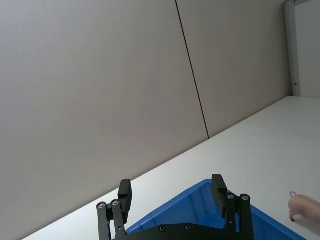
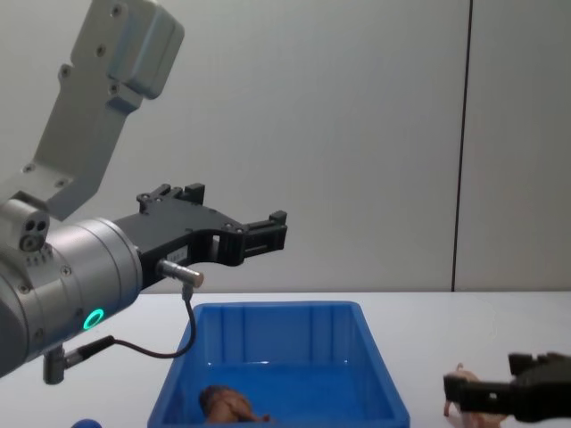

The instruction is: Pick up the two dolls from the table and place them into the box.

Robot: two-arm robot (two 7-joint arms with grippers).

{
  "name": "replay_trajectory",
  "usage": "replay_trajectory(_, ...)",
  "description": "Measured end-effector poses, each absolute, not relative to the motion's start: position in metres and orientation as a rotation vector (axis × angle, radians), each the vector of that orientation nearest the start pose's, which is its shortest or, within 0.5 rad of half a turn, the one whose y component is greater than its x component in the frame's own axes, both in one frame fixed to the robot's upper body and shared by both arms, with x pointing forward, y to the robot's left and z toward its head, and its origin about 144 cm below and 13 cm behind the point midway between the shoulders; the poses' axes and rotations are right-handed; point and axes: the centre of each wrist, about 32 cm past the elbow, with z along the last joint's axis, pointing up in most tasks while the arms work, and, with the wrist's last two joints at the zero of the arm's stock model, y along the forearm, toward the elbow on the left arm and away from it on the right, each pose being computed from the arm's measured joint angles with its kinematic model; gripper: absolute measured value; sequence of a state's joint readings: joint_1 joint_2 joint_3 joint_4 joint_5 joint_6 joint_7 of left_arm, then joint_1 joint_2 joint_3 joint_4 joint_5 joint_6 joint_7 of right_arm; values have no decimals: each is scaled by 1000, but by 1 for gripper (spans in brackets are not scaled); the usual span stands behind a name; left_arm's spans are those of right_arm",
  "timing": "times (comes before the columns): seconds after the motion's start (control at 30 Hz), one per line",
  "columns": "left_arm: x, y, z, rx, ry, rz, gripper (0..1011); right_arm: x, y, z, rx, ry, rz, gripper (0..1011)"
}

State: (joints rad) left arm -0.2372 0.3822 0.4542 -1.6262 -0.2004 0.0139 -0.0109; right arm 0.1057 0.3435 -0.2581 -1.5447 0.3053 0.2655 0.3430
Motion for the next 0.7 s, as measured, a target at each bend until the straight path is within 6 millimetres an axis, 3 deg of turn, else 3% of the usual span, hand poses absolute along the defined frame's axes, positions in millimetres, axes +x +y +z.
replay_trajectory(0.33, 492, 198, 1204, 61, -268, 1124, 1001, 485, -252, 1143, -264, 227, -1006, 1001)
replay_trajectory(0.63, 492, 198, 1204, 61, -268, 1124, 1002, 490, -249, 1136, -278, 257, -1010, 831)
replay_trajectory(0.7, 492, 198, 1204, 61, -268, 1124, 1002, 491, -249, 1135, -279, 262, -1010, 735)
